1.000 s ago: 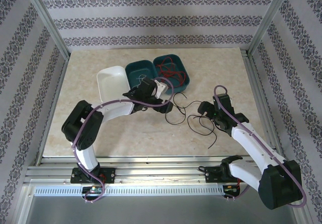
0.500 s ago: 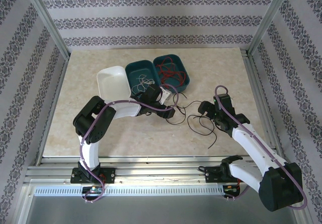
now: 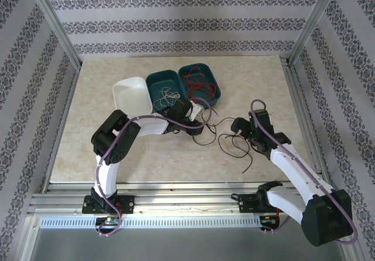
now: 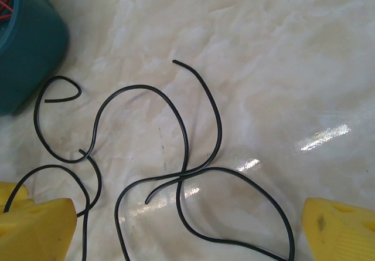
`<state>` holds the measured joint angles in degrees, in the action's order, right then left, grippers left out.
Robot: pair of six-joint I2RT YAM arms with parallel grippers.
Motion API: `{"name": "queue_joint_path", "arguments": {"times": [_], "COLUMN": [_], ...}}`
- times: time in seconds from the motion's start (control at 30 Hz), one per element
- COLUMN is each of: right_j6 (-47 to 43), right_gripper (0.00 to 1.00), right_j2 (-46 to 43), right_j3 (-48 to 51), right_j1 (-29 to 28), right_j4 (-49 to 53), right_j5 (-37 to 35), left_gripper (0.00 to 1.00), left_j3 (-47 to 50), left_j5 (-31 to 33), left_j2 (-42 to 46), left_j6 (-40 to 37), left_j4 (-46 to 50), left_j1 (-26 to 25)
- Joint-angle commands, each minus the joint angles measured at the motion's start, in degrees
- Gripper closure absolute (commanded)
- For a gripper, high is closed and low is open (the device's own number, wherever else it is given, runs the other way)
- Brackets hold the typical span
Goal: Untangle the cables
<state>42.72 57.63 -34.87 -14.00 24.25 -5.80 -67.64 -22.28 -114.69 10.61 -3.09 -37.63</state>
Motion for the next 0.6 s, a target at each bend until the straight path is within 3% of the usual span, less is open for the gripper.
{"name": "queue_joint_path", "arguments": {"times": [0.0, 0.17, 0.57], "right_j6": [0.7, 0.9, 0.4], "right_gripper": [0.02, 0.02, 0.02], "right_j2": [-0.4, 0.2, 2.4], "right_j3": [0.4, 0.3, 0.2], "right_j1": [0.6, 0.7, 0.7], "right_j4": [1.1, 0.7, 0.6], "right_j5": [-1.8, -1.6, -1.1], "left_gripper": [0.78, 1.00, 1.00], "left_j3": [-0.9, 0.1, 2.4], "left_j5": [0.1, 2.5, -0.8], "left_j2": [0.1, 3.0, 11.7], "left_j6": [-0.4, -0.7, 0.7], "left_j4": [-1.7, -1.2, -3.2], "left_j1": [-0.9, -1.3, -1.9]}}
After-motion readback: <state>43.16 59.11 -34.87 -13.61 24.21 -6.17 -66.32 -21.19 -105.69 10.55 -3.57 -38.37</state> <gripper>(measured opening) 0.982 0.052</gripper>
